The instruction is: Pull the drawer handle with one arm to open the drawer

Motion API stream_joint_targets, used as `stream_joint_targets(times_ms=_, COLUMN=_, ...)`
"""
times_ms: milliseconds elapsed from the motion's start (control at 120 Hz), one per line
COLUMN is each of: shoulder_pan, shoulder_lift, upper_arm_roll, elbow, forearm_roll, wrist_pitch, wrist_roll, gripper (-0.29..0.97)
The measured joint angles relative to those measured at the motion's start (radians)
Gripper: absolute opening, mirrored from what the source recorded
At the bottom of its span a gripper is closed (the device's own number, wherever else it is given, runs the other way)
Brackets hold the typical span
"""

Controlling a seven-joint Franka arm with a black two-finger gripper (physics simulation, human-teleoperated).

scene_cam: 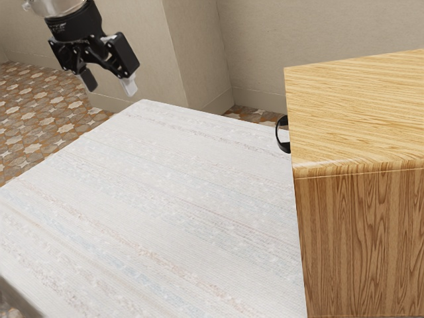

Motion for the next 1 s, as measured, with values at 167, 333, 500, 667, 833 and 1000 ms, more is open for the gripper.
stream_joint_targets(times_ms=167, shoulder_pan=-0.004, shoulder_lift=0.006, upper_arm_roll=0.001, elbow=-0.001, forearm_roll=-0.006, wrist_pitch=-0.025, wrist_roll=-0.021, gripper=0.68)
stream_joint_targets(times_ms=333, shoulder_pan=-0.022, shoulder_lift=0.034, upper_arm_roll=-0.002, elbow=0.0, forearm_roll=-0.002, wrist_pitch=-0.09, wrist_roll=-0.038, gripper=0.68)
stream_joint_targets(times_ms=500, shoulder_pan=-0.009, shoulder_lift=0.045, upper_arm_roll=0.013, elbow=-0.047, forearm_roll=-0.025, wrist_pitch=-0.03, wrist_roll=0.187, gripper=0.68)
stream_joint_targets(times_ms=667, shoulder_pan=-0.024, shoulder_lift=0.077, upper_arm_roll=-0.07, elbow=-0.139, forearm_roll=-0.034, wrist_pitch=0.209, wrist_roll=0.553, gripper=0.68)
stream_joint_targets(times_ms=833, shoulder_pan=-0.23, shoulder_lift=0.077, upper_arm_roll=0.043, elbow=-0.141, forearm_roll=-0.039, wrist_pitch=0.334, wrist_roll=0.839, gripper=0.68)
stream_joint_targets(times_ms=1000, shoulder_pan=-0.076, shoulder_lift=0.06, upper_arm_roll=-0.09, elbow=-0.147, forearm_roll=-0.069, wrist_pitch=0.385, wrist_roll=1.058, gripper=0.68)
